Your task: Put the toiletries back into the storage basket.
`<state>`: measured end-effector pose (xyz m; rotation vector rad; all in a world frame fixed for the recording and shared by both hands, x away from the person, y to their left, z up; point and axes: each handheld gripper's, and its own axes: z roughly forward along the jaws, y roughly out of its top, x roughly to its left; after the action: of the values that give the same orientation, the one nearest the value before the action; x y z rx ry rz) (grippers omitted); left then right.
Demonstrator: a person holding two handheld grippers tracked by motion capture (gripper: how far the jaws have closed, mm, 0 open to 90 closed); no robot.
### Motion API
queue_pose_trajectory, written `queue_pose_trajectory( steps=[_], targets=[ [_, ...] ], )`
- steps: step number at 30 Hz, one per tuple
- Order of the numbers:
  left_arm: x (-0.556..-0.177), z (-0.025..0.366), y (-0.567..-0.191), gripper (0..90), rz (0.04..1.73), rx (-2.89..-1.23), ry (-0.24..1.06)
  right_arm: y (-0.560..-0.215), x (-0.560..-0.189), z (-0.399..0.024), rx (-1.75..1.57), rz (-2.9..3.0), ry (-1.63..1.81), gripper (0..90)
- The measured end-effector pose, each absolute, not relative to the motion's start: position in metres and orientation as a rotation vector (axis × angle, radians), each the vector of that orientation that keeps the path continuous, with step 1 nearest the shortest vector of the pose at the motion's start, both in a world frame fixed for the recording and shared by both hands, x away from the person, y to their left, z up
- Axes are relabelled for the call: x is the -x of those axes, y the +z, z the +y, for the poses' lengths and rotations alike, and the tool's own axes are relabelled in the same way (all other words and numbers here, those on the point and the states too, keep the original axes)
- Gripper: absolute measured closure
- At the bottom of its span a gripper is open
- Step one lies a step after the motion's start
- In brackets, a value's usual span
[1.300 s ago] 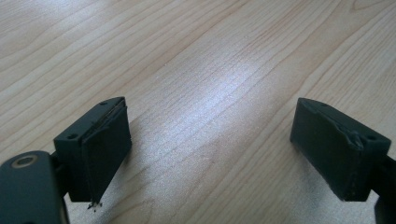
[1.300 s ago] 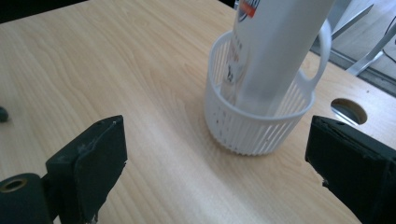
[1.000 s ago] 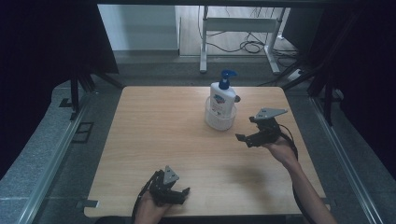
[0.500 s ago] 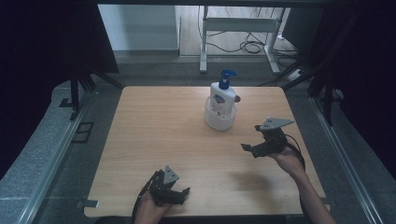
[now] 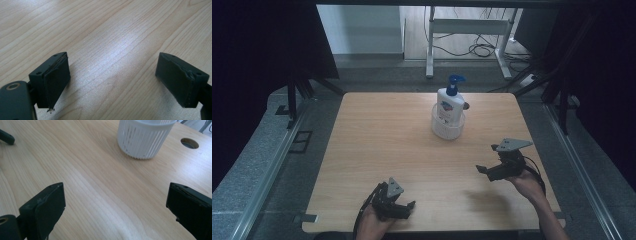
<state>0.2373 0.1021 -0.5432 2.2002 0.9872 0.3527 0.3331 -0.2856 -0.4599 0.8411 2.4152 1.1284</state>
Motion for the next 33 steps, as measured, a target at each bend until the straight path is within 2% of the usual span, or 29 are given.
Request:
queue_pose_trajectory(
  steps=[33],
  targets=[
    [-0.237,0.102,-0.543,11.8,0.991,-2.197,0.357,-0.522,-0.286,-0.294,-0.915,2.481,1.094,1.0]
  ],
)
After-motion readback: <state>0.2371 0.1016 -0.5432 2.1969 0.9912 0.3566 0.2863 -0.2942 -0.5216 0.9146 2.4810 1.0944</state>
